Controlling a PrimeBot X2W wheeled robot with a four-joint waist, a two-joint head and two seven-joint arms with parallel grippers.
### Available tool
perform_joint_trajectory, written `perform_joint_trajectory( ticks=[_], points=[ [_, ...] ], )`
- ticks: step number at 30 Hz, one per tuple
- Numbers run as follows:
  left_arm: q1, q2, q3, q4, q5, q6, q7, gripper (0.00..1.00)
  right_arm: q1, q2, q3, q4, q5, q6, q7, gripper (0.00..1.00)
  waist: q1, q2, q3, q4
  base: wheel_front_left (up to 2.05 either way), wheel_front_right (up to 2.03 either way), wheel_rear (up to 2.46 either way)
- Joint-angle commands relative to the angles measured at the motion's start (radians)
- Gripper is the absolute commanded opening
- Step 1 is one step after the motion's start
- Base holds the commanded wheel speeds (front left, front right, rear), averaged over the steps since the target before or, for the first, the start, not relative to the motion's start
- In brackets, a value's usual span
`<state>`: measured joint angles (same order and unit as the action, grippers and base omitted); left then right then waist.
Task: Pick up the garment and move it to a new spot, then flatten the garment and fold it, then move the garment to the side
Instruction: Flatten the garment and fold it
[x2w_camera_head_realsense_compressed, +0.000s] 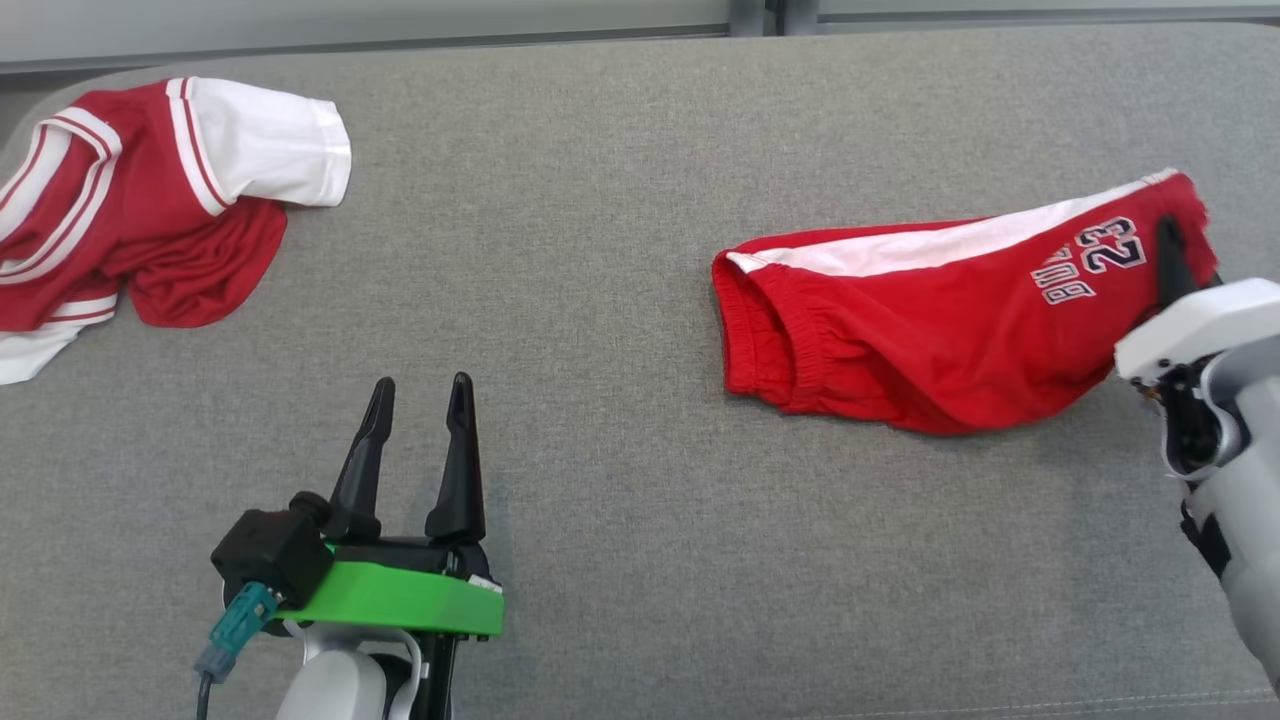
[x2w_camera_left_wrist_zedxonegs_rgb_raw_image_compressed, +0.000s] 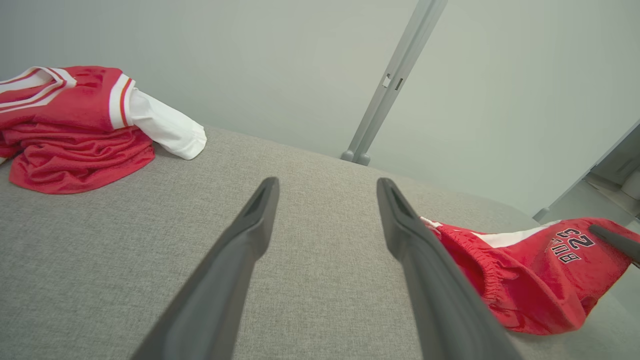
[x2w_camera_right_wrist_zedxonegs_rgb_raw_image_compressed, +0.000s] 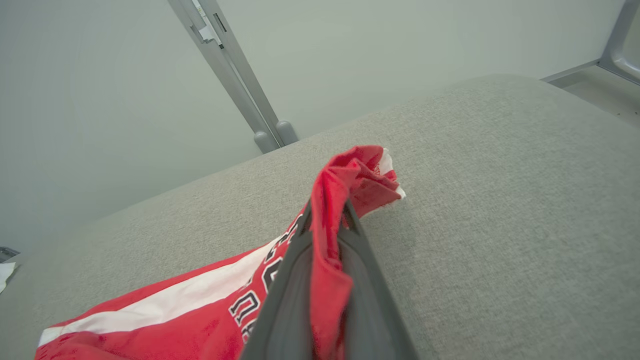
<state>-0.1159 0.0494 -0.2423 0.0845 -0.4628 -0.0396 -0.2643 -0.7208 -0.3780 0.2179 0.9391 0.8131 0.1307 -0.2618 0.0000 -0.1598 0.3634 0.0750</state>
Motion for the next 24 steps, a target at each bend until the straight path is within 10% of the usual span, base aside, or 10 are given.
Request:
perform_joint_trajectory(
  ticks=[1,24],
  points=[
    [0.007,0.002,0.002,0.001,-0.004,0.001,0.000,1.00,0.016,0.010,0.018,-0.040,-0.051,0.000,-0.005,0.00,0.0000,-0.0001,-0.015,0.005,0.00,0.00,0.00],
    [0.030,0.002,0.005,-0.022,-0.025,0.014,0.000,1.00,0.159,0.087,0.330,-0.380,-0.333,0.000,0.135,0.00,0.0000,-0.0001,-0.049,0.029,0.00,0.00,0.00]
  ],
)
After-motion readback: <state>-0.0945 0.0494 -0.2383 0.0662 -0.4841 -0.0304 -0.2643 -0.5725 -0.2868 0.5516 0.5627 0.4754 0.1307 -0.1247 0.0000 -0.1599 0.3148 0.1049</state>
